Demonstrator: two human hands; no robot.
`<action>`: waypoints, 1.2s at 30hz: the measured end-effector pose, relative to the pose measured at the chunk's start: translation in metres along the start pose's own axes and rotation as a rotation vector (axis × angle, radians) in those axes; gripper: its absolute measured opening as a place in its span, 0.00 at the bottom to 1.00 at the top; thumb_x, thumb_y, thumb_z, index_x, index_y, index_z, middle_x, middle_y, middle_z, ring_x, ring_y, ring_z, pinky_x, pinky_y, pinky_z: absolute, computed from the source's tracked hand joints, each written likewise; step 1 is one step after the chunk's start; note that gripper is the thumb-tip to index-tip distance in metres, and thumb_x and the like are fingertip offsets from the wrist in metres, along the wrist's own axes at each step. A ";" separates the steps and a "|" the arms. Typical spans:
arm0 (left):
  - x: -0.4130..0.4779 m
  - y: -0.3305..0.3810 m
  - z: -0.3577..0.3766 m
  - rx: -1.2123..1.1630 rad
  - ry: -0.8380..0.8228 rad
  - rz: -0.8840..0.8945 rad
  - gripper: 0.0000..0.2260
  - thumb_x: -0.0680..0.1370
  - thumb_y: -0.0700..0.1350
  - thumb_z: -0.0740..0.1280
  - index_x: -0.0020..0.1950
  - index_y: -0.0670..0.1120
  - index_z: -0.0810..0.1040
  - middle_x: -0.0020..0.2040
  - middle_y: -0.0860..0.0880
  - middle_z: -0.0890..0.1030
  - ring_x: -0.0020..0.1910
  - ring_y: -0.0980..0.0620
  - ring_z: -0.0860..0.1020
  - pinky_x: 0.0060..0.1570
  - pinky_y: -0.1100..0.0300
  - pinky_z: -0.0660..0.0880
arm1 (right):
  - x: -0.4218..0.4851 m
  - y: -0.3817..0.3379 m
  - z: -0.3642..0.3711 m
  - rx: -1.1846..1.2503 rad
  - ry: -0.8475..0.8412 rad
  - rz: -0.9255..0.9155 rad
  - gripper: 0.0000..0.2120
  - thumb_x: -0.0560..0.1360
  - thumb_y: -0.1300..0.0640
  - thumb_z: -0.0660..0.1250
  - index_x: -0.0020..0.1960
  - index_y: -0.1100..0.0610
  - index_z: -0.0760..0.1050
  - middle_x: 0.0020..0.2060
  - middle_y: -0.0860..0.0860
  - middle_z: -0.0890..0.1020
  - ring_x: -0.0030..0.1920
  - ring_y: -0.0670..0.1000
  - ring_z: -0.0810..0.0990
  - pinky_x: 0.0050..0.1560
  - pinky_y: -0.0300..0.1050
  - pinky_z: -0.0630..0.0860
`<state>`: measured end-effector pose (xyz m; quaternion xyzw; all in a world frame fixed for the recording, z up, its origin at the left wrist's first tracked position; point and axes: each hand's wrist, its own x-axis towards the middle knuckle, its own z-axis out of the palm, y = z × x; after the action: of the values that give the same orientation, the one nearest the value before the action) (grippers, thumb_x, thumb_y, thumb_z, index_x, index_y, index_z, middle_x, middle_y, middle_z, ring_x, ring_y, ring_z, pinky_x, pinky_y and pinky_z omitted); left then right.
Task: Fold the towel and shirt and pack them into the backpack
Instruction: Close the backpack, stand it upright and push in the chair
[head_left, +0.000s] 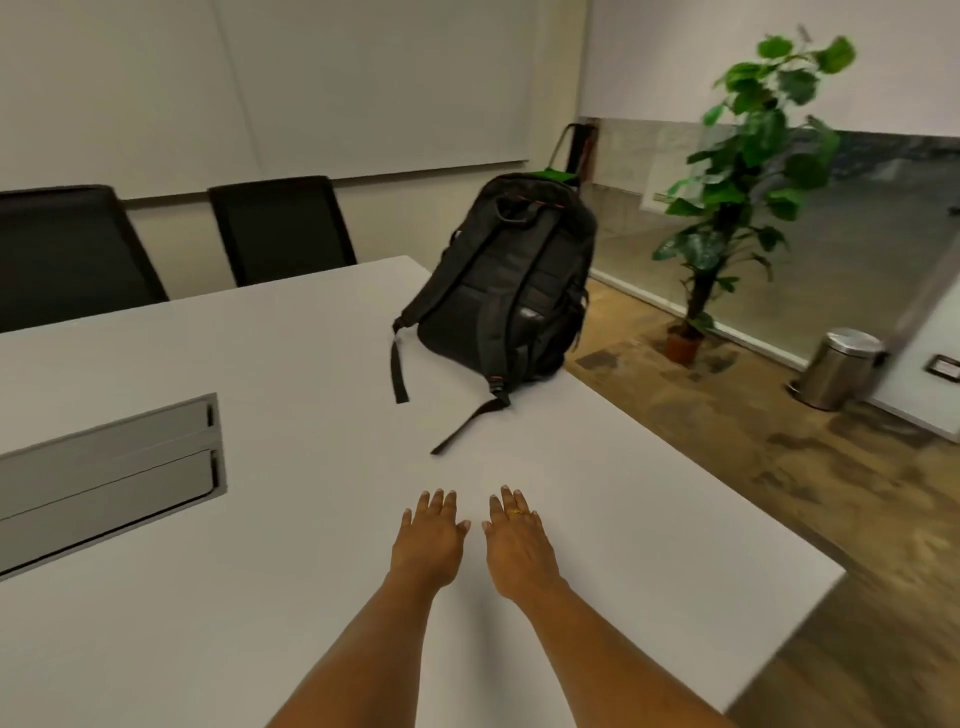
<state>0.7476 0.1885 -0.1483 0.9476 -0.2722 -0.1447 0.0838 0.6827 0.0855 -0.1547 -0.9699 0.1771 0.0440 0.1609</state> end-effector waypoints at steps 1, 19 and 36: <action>-0.008 0.005 0.002 0.009 -0.006 0.028 0.23 0.83 0.50 0.45 0.77 0.44 0.46 0.78 0.46 0.48 0.76 0.48 0.45 0.73 0.52 0.45 | -0.013 0.004 0.000 0.001 0.009 0.023 0.23 0.83 0.54 0.43 0.77 0.59 0.45 0.76 0.55 0.45 0.76 0.53 0.42 0.74 0.47 0.43; -0.142 0.265 0.046 0.128 -0.033 0.687 0.23 0.83 0.50 0.46 0.77 0.45 0.48 0.78 0.46 0.49 0.76 0.48 0.46 0.73 0.50 0.46 | -0.257 0.168 -0.072 0.069 0.343 0.580 0.23 0.83 0.55 0.45 0.76 0.59 0.48 0.77 0.54 0.47 0.76 0.52 0.43 0.74 0.49 0.42; -0.396 0.509 0.094 0.026 0.011 1.146 0.23 0.83 0.51 0.46 0.77 0.44 0.48 0.77 0.47 0.50 0.76 0.50 0.46 0.73 0.52 0.44 | -0.580 0.297 -0.144 -0.086 0.605 0.912 0.23 0.83 0.56 0.46 0.76 0.59 0.48 0.77 0.53 0.48 0.76 0.50 0.42 0.74 0.47 0.40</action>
<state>0.1467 -0.0313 -0.0260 0.6504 -0.7438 -0.0676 0.1386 0.0388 -0.0332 -0.0243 -0.7701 0.6159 -0.1642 0.0278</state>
